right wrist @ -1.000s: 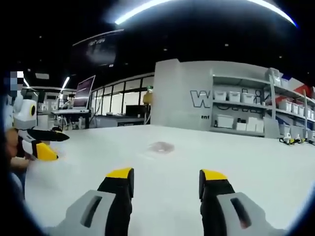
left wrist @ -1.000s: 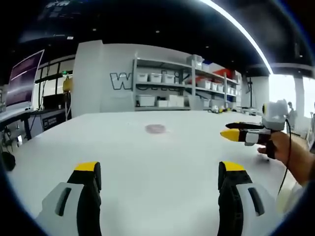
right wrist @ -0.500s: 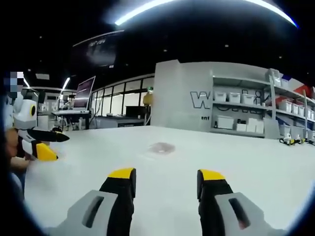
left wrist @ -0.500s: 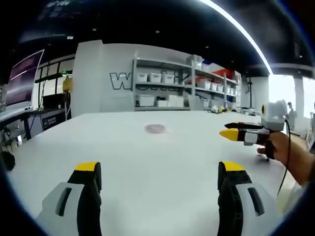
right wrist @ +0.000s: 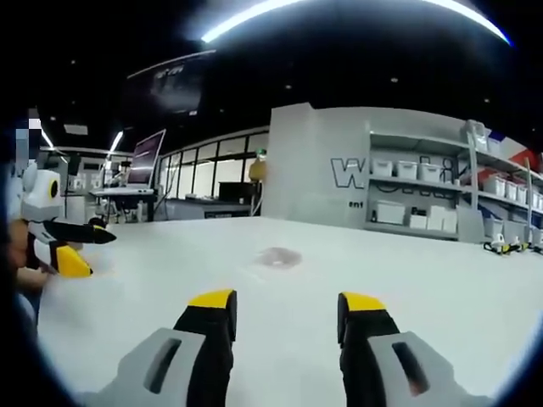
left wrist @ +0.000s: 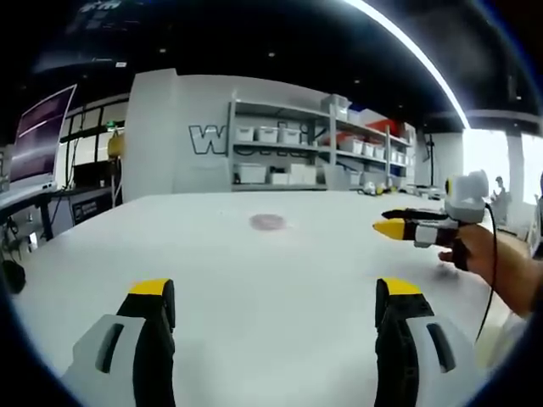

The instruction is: Open the resealable bag by pulling the two sides of the seal apart until the entire bag opening is separated and visibly accessible.

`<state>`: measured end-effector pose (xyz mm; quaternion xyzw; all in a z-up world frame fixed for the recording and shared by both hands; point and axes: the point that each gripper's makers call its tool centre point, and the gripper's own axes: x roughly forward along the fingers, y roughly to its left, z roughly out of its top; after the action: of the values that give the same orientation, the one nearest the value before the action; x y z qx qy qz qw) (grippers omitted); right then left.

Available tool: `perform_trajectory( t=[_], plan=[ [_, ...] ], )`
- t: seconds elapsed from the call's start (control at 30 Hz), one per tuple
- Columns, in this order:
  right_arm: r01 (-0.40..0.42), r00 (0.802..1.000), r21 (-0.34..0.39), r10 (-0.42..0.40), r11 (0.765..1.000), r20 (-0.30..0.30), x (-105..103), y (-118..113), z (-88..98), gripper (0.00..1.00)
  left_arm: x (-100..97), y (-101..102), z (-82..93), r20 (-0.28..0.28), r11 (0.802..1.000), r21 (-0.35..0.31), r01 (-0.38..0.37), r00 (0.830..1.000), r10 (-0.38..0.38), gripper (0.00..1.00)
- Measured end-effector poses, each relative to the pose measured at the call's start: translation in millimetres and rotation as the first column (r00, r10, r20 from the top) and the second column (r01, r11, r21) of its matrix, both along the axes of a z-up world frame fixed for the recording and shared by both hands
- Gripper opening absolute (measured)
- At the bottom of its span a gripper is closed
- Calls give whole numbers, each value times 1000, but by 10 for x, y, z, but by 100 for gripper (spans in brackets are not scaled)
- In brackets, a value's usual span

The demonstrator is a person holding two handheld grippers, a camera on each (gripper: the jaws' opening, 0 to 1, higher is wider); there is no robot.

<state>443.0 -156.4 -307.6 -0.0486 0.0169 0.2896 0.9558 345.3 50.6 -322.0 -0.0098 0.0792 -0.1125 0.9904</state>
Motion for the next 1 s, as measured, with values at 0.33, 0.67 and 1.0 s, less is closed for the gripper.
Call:
perform_trajectory(
  t=[0.33,0.67,1.0],
  plan=[
    [-42,999,5,42,999,-29,141,142,-48,43,15,21,10,5,1000,-8,1,1000,-1,98],
    [-47,998,23,48,999,-46,165,155,-83,42,15,20,12,4,1000,-10,6,1000,-6,97],
    [-74,996,19,75,997,-38,288,222,-33,37,15,23,23,10,1000,-17,6,1000,-6,97]
  ],
)
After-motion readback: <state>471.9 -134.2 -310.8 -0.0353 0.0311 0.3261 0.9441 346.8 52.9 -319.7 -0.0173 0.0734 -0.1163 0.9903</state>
